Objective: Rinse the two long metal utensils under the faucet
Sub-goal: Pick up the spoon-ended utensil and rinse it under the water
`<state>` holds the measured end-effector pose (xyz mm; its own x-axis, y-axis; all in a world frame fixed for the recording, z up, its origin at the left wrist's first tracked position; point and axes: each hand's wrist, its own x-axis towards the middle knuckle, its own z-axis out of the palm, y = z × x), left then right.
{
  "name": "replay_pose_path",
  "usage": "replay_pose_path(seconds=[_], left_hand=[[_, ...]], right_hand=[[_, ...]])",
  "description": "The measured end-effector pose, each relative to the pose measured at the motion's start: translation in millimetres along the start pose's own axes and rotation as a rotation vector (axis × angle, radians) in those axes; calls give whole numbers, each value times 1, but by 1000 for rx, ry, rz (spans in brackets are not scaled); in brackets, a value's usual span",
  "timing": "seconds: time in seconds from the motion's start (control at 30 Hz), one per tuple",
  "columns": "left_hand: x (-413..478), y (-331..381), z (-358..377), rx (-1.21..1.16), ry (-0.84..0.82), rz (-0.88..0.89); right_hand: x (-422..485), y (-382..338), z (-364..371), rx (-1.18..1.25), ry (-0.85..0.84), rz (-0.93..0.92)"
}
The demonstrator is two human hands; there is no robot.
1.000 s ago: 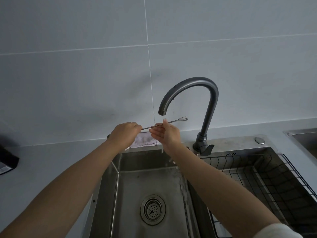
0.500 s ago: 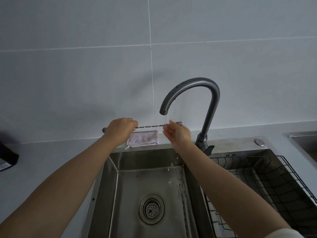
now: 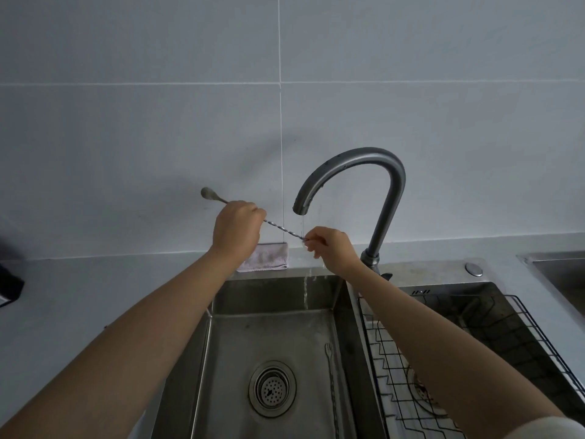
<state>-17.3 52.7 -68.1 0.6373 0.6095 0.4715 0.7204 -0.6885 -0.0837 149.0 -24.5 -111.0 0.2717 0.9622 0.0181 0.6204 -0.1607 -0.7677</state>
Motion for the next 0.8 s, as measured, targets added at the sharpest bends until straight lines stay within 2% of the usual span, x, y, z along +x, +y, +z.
replay_pose_path(seconds=[0.1,0.17,0.3,0.4,0.5,0.63,0.8], left_hand=[[-4,18,-1,-127,116,-11],[-10,33,0,-270,91,-70],[-11,58,7,-814,-204,-528],[-3,70,13,-1085,-230,-696],[2,74,19,-1160,-210,-771],[4,79,26,-1203,-189,-820],[4,81,30,-1210,-176,-797]], right_hand=[[-1,4,2,109,-3,38],[-3,7,5,193,2,65],[-12,4,11,433,4,100],[-19,1,15,608,-4,138],[-22,4,17,706,4,179],[-21,8,18,678,18,227],[-18,7,17,570,29,234]])
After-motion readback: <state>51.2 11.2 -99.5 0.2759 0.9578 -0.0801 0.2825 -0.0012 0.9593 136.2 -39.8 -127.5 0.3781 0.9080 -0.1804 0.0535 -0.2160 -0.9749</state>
